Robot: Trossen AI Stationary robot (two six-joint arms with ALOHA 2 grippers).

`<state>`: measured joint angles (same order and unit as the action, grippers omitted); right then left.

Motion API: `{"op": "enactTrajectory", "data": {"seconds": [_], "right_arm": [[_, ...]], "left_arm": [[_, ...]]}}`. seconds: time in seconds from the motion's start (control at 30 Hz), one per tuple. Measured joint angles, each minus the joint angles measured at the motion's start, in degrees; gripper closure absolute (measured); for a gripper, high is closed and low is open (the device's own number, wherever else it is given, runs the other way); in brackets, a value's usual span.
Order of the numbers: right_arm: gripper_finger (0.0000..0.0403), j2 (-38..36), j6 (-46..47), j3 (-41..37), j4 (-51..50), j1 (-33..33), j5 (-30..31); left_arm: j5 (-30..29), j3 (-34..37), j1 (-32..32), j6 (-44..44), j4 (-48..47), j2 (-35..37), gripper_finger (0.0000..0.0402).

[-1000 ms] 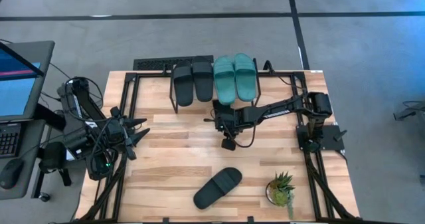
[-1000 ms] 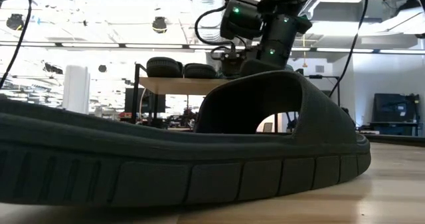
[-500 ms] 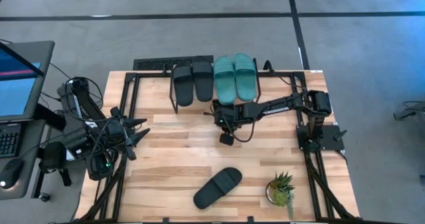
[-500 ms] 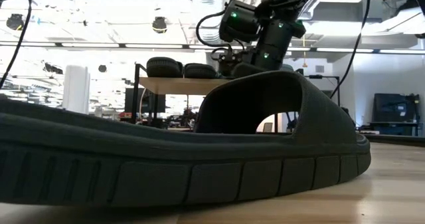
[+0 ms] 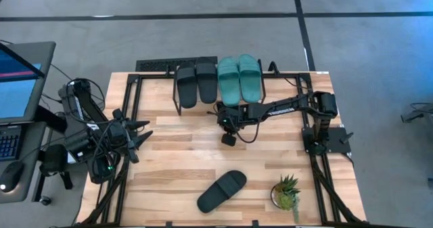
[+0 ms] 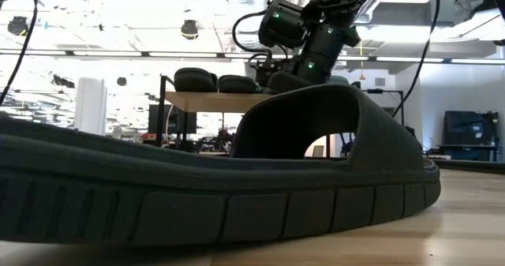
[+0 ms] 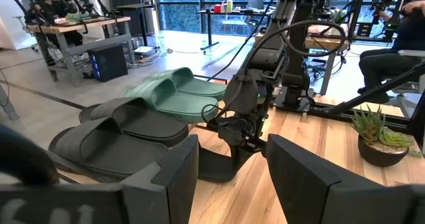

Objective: Pick and place slides into the shelf
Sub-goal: Put the black slipper under the shelf

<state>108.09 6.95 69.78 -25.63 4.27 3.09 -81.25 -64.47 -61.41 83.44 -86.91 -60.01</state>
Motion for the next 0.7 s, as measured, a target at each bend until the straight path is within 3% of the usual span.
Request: {"op": "enactTrajectory", "data": {"seconds": [0.27, 0.7], "right_arm": [[0.0403, 0.00, -2.86, -0.08, -4.69, -1.59, -2.10], [0.0403, 0.00, -2.46, -0.79, -1.51, -1.10, -0.96]], "left_arm": [[0.00, 0.00, -0.02, 0.00, 0.28, 0.00, 0.0233], [0.02, 0.00, 0.00, -0.39, 0.32, 0.00, 0.0233]]}}
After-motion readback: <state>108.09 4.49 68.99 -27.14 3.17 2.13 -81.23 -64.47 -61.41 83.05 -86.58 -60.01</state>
